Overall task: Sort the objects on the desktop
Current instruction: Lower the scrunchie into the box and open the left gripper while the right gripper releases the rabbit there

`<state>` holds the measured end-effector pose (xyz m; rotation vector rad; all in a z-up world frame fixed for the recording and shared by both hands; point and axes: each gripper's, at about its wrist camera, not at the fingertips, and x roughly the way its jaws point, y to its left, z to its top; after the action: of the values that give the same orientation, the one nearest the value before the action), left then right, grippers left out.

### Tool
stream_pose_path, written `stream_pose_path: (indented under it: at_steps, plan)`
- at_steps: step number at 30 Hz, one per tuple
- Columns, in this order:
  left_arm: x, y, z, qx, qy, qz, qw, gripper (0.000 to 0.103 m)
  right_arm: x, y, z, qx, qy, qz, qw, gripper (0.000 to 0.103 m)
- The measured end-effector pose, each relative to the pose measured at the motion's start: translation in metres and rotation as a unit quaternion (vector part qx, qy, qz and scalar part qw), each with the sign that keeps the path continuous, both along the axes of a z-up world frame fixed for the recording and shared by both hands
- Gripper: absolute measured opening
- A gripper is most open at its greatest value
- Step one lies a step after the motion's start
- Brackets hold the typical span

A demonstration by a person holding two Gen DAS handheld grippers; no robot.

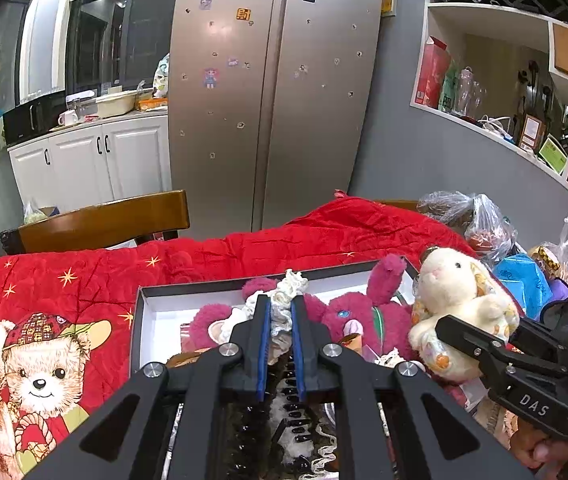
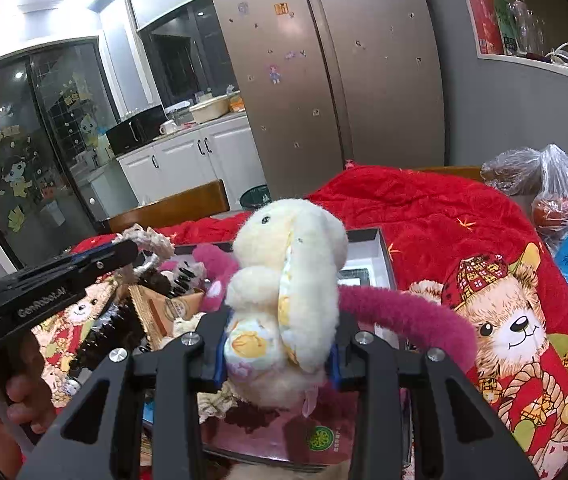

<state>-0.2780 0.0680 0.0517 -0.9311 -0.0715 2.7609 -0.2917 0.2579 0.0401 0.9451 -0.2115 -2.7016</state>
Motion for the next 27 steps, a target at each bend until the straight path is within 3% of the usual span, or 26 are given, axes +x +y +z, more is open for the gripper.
stream_pose_path:
  at_steps: [18, 19, 20, 22, 25, 27]
  plan:
    - [-0.001, 0.003, -0.003, -0.009, -0.003, -0.007, 0.9999, 0.013, 0.003, -0.005, -0.002, -0.004, -0.006, 0.003, 1.0, 0.038]
    - [-0.001, 0.003, -0.003, -0.008, -0.002, -0.009, 0.9999, 0.024, 0.002, -0.004, -0.003, -0.009, -0.006, 0.004, 1.0, 0.041]
    - [0.0, 0.002, -0.002, -0.006, -0.001, -0.01, 0.9999, 0.049, 0.002, -0.003, -0.003, -0.019, -0.005, 0.005, 1.0, 0.044]
    - [0.002, 0.0, 0.001, 0.001, 0.005, -0.005, 1.0, 0.085, 0.002, 0.001, 0.0, -0.041, -0.002, 0.012, 0.999, 0.052]
    - [0.009, -0.007, 0.009, 0.016, 0.035, 0.006, 0.9992, 0.087, 0.008, 0.007, 0.008, -0.057, 0.024, 0.017, 0.998, 0.076]
    - [0.008, -0.011, 0.013, 0.021, 0.033, 0.005, 0.9992, 0.087, 0.011, 0.012, 0.014, -0.073, 0.037, 0.024, 0.996, 0.082]
